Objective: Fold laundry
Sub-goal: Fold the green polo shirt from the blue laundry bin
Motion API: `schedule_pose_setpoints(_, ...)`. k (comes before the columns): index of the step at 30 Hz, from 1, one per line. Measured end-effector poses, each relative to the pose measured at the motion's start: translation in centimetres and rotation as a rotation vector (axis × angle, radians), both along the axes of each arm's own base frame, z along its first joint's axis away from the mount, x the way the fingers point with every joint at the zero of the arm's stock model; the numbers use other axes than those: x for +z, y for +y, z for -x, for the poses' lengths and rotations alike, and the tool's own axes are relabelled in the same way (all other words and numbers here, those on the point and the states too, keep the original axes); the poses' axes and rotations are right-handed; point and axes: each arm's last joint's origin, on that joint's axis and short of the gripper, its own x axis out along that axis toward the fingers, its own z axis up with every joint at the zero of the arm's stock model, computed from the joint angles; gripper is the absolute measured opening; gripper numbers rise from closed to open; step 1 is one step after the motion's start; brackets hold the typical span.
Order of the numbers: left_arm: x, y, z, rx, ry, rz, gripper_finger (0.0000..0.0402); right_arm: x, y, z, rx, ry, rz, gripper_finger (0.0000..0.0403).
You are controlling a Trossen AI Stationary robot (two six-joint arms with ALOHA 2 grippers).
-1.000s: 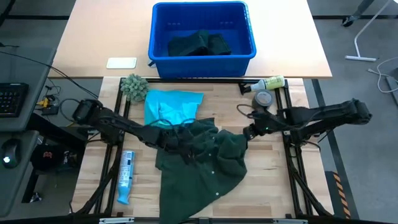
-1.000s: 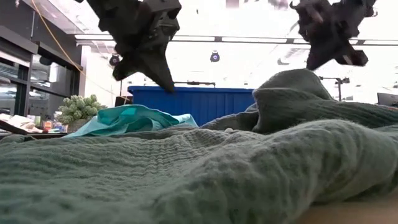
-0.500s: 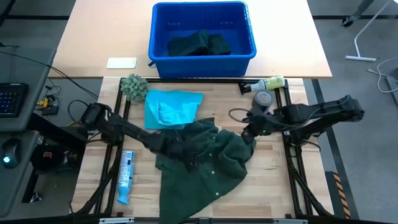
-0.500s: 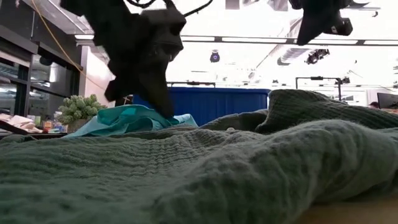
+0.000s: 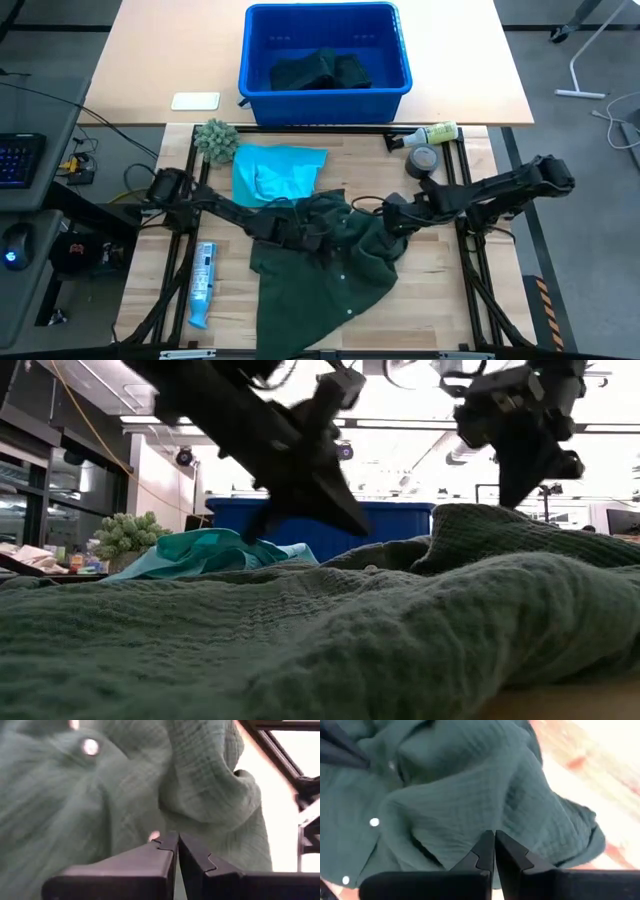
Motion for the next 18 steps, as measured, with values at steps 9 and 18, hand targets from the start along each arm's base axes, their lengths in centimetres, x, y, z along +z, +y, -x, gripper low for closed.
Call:
schedule_pose_setpoints(9,-4.7,-1.9,-1.2,-0.027,0.013,0.149,0.0,-0.4,-0.4,0.2,-0.162,-0.038,0.023,0.0)
schedule_pose_setpoints(18,-6.4,-7.0,1.9,-0.29,0.264,0.148,0.0,-0.1,-0.6,-0.1,-0.25,-0.088,0.068,0.0)
